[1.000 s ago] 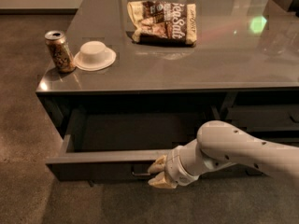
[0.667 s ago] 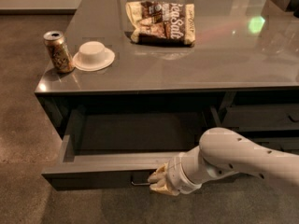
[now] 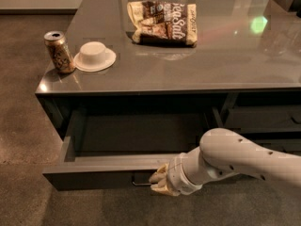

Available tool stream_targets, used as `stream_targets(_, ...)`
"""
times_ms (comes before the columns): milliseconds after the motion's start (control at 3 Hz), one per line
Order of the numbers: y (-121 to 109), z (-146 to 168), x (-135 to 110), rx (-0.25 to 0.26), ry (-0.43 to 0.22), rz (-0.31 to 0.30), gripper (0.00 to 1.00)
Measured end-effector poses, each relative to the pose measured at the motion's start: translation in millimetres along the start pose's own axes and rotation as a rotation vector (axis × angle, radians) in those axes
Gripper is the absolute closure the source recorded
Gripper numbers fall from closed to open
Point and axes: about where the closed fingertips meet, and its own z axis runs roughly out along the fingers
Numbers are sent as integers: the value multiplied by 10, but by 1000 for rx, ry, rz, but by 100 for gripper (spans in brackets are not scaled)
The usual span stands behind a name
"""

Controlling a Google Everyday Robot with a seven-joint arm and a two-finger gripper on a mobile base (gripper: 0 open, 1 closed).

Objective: Open top drawer

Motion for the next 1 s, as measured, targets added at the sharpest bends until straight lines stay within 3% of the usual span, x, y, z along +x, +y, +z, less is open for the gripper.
stream_targets(667,44,5,-9,1,6,1,35)
stream_targets(1000,322,-187,102,33,54,-27,12)
